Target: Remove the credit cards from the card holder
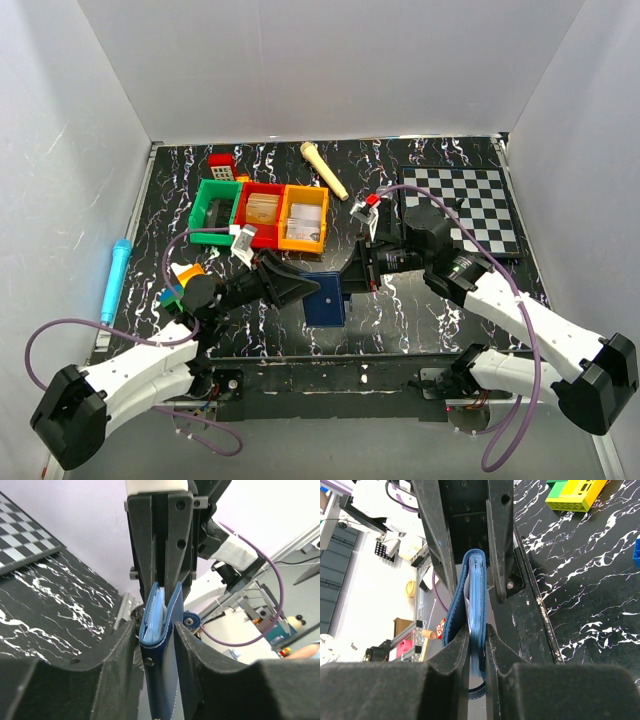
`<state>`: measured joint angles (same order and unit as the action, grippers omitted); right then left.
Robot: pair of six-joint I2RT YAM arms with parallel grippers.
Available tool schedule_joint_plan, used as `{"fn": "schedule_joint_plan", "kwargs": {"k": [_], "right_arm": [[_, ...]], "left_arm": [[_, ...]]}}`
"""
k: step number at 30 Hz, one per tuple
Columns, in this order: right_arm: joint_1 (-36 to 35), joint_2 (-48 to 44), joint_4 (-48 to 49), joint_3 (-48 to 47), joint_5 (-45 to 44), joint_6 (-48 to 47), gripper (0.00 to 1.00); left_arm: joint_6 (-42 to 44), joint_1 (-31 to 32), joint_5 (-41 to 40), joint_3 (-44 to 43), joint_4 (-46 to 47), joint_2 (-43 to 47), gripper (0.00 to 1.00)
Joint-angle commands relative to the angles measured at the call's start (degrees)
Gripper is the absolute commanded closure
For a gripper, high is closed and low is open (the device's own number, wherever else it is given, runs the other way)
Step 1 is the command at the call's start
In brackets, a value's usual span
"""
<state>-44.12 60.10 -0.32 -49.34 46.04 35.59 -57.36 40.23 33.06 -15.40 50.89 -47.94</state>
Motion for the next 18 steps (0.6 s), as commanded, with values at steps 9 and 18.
{"fn": "schedule_joint_plan", "kwargs": {"k": [9, 18], "right_arm": [[-0.5, 1.7, -22.4, -10.8, -15.9, -10.0, 0.99], [-5.4, 6.7, -40.2, -21.2, -43.5, -14.2, 0.99]], "left_arm": [[6.4, -0.2, -16.2, -4.1, -21.0, 7.8, 0.46], [7.9, 1.9, -21.3, -14.0, -36.1, -0.5, 0.38]]}}
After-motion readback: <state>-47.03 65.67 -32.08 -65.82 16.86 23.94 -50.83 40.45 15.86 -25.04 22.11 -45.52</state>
